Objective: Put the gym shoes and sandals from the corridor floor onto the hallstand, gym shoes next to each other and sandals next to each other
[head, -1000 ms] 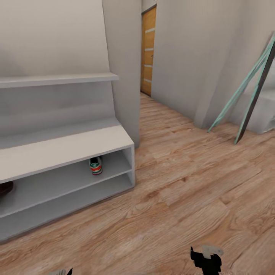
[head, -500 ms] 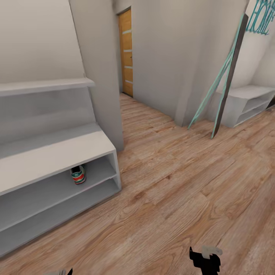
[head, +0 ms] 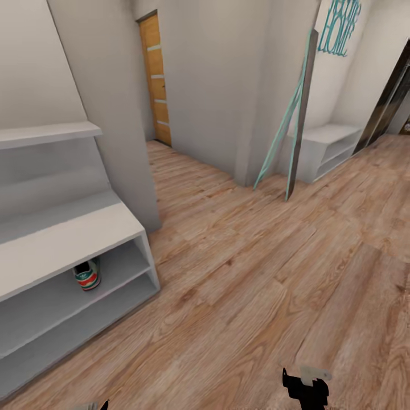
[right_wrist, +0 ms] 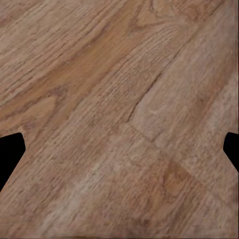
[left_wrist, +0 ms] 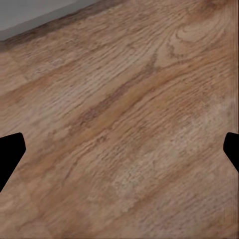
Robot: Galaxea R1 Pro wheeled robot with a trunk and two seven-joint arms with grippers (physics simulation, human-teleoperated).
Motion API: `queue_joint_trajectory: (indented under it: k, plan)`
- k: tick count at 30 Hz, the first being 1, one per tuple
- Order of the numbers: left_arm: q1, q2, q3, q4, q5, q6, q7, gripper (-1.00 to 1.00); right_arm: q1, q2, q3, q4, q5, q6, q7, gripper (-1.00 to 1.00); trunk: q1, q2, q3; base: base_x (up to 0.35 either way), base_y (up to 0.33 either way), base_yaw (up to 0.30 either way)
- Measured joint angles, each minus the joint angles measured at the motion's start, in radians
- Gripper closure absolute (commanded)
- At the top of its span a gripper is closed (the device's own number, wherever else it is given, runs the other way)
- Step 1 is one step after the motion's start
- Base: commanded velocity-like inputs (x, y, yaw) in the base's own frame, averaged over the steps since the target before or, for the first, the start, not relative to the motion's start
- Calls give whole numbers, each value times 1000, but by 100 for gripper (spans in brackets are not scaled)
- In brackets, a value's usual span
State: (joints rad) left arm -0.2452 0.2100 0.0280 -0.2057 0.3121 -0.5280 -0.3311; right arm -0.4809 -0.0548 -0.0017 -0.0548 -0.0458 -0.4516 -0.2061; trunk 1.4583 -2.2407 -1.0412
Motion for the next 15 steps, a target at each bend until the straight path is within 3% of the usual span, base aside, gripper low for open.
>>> queue_joint_trajectory:
  k: [15]
  plan:
    - [0,0,-1,1,-1,2,0,-100,0,-1,0,0,0,0,0,-100,0,0,0,0,0,-300]
